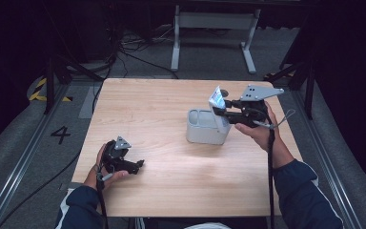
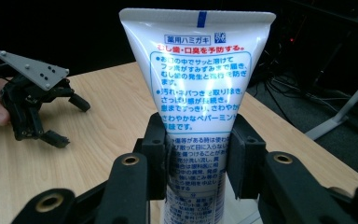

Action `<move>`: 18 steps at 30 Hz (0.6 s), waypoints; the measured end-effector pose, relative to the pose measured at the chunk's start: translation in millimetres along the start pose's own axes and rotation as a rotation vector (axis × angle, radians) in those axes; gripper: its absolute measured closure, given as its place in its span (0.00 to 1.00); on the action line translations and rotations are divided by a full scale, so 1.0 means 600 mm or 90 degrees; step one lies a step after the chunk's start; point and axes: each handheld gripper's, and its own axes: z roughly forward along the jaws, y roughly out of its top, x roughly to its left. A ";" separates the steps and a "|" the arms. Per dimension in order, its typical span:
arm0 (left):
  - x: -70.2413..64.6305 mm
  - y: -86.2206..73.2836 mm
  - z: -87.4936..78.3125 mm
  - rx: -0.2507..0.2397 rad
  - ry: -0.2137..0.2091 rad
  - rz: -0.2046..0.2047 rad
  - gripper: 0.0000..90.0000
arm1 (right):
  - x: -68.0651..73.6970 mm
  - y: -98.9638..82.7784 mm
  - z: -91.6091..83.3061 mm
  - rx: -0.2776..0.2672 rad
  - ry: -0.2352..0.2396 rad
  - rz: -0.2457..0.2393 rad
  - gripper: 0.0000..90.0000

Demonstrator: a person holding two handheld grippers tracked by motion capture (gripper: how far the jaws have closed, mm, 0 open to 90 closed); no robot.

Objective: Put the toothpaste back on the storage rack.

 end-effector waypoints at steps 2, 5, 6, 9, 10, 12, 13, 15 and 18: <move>0.000 0.000 0.000 0.000 0.000 0.000 0.01 | -0.002 0.002 0.004 0.000 -0.003 0.000 0.73; 0.000 0.000 0.000 0.000 -0.001 -0.001 0.01 | -0.004 0.004 0.010 0.001 -0.008 -0.002 0.73; 0.000 0.000 0.000 0.000 -0.001 -0.001 0.01 | -0.005 0.004 0.011 0.001 -0.009 -0.002 0.73; 0.000 0.000 0.000 0.000 0.000 0.000 0.01 | -0.009 0.004 0.021 -0.005 -0.002 0.004 0.73; 0.000 0.000 0.000 0.000 -0.001 -0.001 0.01 | -0.010 0.003 0.024 -0.004 0.001 0.004 0.73; 0.000 0.000 0.000 0.000 0.000 0.000 0.01 | -0.012 0.003 0.029 -0.001 -0.002 0.004 0.73; 0.000 0.000 0.000 0.000 -0.001 -0.001 0.01 | -0.013 0.003 0.031 -0.002 -0.002 0.005 0.73; 0.000 0.000 0.000 0.000 -0.001 -0.001 0.01 | -0.015 0.003 0.035 -0.003 0.000 0.006 0.73; 0.000 0.000 0.000 0.000 -0.001 -0.001 0.01 | -0.016 0.002 0.041 -0.003 -0.001 0.005 0.73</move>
